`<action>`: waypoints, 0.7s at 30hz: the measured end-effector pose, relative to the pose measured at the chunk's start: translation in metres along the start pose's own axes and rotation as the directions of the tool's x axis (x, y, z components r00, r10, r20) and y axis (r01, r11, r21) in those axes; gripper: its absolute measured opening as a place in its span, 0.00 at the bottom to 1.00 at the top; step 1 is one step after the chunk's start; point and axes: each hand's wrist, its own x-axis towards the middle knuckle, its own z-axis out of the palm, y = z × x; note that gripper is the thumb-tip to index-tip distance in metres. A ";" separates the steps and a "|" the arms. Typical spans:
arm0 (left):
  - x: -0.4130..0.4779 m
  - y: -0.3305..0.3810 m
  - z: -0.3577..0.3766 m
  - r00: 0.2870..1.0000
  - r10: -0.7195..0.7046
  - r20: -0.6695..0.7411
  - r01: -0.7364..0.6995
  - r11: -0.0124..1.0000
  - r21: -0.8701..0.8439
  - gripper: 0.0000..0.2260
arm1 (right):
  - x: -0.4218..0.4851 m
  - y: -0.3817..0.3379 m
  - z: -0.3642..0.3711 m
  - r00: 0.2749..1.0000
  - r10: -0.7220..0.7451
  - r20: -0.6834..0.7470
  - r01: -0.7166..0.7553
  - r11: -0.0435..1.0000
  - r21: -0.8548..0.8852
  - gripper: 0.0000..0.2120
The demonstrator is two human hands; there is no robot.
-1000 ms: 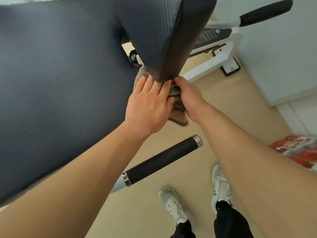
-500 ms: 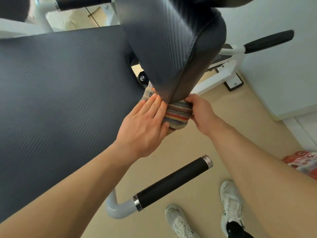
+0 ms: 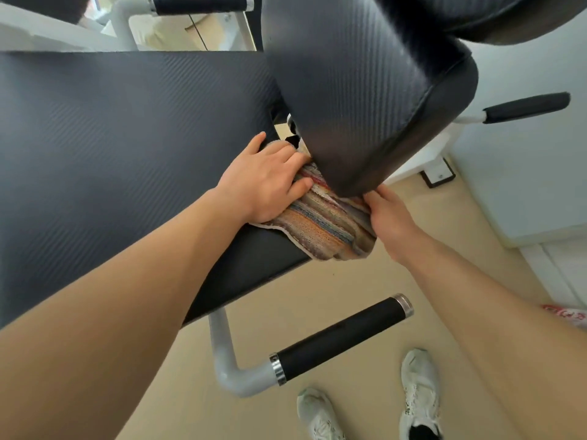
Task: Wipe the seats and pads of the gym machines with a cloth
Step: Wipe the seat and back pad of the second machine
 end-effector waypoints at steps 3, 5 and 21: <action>0.012 0.002 0.000 1.000 -0.005 0.002 0.005 1.000 0.005 0.23 | 0.020 -0.014 0.007 1.000 -0.002 -0.010 0.000 0.988 -0.152 0.15; 0.014 0.009 0.002 0.999 -0.028 -0.017 0.028 0.999 0.026 0.23 | 0.024 -0.014 0.008 1.000 -0.023 -0.019 0.018 0.971 -0.239 0.15; 0.012 0.029 0.011 0.996 -0.082 -0.048 0.085 0.995 0.060 0.23 | 0.016 -0.003 0.006 0.991 0.063 -0.122 -0.084 0.982 -0.168 0.21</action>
